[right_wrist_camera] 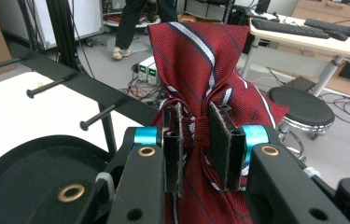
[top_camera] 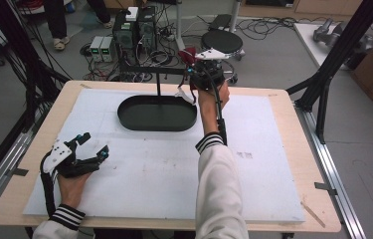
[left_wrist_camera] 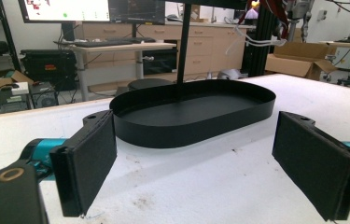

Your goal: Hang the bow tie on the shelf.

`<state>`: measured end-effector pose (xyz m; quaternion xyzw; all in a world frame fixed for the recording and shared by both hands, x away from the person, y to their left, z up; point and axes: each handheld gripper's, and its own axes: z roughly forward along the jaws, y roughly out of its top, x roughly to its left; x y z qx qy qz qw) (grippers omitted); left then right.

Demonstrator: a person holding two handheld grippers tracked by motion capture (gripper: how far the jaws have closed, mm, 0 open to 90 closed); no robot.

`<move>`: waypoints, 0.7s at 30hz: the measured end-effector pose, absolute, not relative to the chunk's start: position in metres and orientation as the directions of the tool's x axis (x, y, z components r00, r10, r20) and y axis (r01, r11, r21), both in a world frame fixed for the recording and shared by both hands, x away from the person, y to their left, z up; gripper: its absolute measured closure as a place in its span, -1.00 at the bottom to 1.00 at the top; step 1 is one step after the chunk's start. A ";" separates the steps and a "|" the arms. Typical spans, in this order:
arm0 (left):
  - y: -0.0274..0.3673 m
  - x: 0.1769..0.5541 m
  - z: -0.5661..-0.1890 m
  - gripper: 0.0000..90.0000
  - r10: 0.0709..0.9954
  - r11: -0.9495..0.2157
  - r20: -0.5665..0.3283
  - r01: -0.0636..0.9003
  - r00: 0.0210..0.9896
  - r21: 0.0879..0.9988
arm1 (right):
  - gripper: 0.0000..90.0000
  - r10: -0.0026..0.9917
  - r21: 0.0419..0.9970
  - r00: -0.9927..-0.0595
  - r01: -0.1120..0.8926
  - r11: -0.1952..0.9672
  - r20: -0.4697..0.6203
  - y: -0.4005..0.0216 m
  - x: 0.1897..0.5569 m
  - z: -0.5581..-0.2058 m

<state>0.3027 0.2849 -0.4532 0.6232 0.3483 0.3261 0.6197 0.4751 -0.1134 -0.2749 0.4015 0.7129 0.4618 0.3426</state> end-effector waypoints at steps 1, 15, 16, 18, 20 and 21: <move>0.285 0.303 -0.453 -0.69 0.838 0.009 -0.024 0.030 0.545 1.000 | 0.69 0.888 0.932 -0.445 0.258 0.255 -0.120 -0.114 0.477 -0.277; 0.285 0.303 -0.453 -0.69 0.838 0.005 -0.022 0.032 0.545 0.999 | 0.69 0.893 0.922 -0.433 0.284 0.265 -0.124 -0.116 0.491 -0.291; 0.286 0.303 -0.453 -0.69 0.838 0.005 -0.022 0.032 0.545 0.999 | 0.69 0.891 0.918 -0.435 0.291 0.271 -0.126 -0.117 0.493 -0.292; 0.285 0.303 -0.453 -0.69 0.838 0.006 -0.023 0.033 0.545 0.999 | 0.68 0.893 0.914 -0.432 0.302 0.272 -0.123 -0.120 0.494 -0.295; 0.285 0.303 -0.453 -0.69 0.838 0.008 -0.024 0.032 0.545 0.999 | 0.69 0.896 0.913 -0.429 0.309 0.267 -0.116 -0.121 0.494 -0.295; 0.285 0.303 -0.453 -0.69 0.838 0.007 -0.023 0.031 0.545 0.999 | 0.68 0.895 0.912 -0.430 0.309 0.269 -0.118 -0.122 0.494 -0.296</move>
